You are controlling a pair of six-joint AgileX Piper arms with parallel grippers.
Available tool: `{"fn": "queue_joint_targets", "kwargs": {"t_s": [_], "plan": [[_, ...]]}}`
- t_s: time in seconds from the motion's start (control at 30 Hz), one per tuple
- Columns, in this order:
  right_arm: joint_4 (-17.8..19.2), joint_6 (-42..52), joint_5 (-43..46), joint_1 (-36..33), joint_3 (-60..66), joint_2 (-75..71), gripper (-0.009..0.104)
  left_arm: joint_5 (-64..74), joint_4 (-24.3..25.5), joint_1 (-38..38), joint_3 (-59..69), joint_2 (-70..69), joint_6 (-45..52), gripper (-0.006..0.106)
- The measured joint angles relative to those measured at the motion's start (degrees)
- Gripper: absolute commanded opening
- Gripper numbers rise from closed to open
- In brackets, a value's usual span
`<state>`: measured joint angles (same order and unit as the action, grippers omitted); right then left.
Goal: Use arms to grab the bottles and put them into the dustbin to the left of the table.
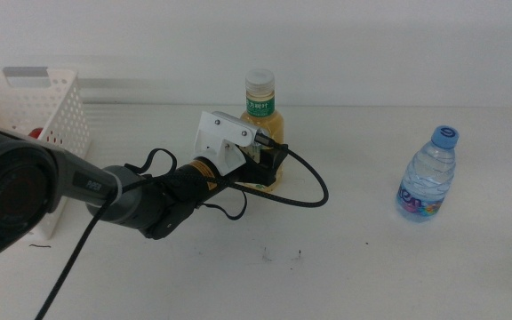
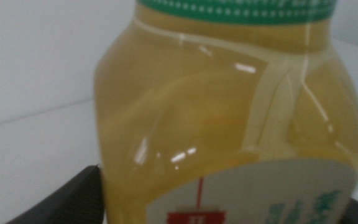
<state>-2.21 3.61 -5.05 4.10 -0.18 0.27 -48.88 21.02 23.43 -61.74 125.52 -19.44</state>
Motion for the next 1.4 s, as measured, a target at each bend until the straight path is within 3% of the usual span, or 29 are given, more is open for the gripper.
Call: {"fn": "queue_joint_targets", "kwargs": {"t_s": [0.2, 0.47, 0.6, 0.9, 1.13, 1.3, 1.4], "plan": [[0.0, 0.0, 0.0, 0.0, 0.0, 0.0, 0.088, 0.1, -0.8, 0.0, -3.0, 2.3, 0.0, 0.089], [0.0, 0.0, 0.0, 0.0, 0.0, 0.0, 0.088, 1.1, -1.6, 0.1, -4.5, 2.7, 0.0, 0.038], [0.0, 0.0, 0.0, 0.0, 0.0, 0.0, 0.088, 6.4, -0.6, 0.1, -4.5, 0.4, -0.7, 0.025], [0.0, 0.0, 0.0, 0.0, 0.0, 0.0, 0.088, 31.2, 9.4, 0.1, -4.2, -14.8, -13.4, 0.024], [0.0, 0.0, 0.0, 0.0, 0.0, 0.0, 0.088, 40.7, 10.8, 0.1, -4.2, -27.0, -18.2, 0.024], [0.0, 0.0, 0.0, 0.0, 0.0, 0.0, 0.088, 54.2, 8.4, 0.1, -5.6, -33.4, -16.9, 0.024], [0.0, 0.0, 0.0, 0.0, 0.0, 0.0, 0.088, 64.6, 0.1, -0.3, -9.2, -35.9, -6.8, 0.024]]}}
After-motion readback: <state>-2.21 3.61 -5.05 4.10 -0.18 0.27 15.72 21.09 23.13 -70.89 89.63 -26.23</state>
